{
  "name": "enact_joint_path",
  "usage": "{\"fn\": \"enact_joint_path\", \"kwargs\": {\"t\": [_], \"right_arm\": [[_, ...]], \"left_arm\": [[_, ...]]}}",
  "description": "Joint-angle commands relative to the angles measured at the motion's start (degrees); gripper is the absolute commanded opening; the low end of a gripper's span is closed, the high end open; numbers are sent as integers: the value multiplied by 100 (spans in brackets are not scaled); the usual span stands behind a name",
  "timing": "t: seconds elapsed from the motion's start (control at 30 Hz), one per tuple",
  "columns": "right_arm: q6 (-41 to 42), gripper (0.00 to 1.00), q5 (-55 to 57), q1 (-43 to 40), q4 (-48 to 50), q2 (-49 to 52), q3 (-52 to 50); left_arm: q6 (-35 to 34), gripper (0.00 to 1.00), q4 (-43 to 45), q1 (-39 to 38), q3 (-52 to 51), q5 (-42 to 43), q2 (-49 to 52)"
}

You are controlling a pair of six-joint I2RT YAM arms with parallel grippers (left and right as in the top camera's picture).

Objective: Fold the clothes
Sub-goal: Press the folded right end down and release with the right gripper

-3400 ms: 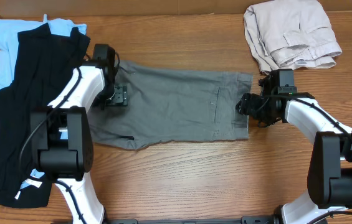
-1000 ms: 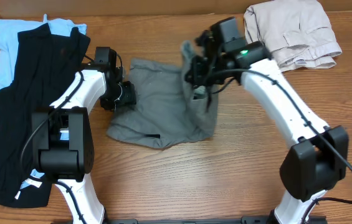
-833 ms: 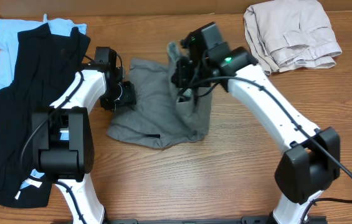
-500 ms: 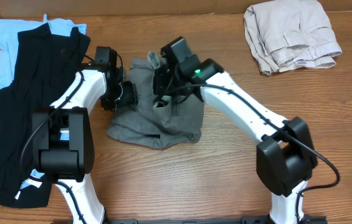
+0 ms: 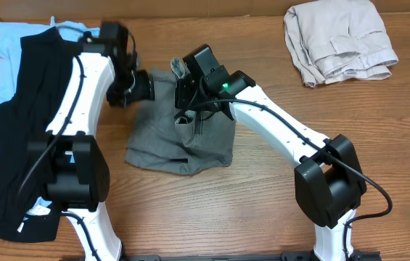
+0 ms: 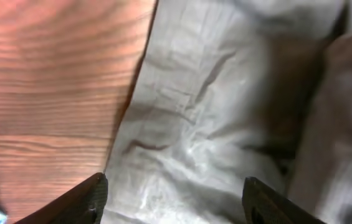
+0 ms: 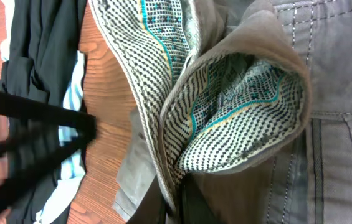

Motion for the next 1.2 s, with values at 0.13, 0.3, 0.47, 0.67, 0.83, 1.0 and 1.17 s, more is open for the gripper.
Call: {"fn": "enact_joint_path", "kwargs": {"t": [0.13,0.3,0.47,0.67,0.83,1.0,1.17], "right_arm": [[76,4,-11,225,402,85,133],[94,16,-31,476,710,295,133],[-570,100,-190,697,409,254,205],[-1106,100,-201,424,-1062,-83,686],[-1606,67,116,-31,-2199,-173,647],[-1921,13,-50,-85,-2118,-162,57],[-2041,4,-247,42,-1808,-162,-330]], "left_arm": [[-151,76,-153,330,1425,-358,-87],[-297,76,39,710,1517,-389,-87],[-297,77,22,940,1517,-387,-87],[-295,78,20,931,1517,-387,-87],[-295,79,20,927,1517,-374,-87],[-293,80,15,918,1515,-374,-87],[-299,82,24,870,1515,-328,-87]]}}
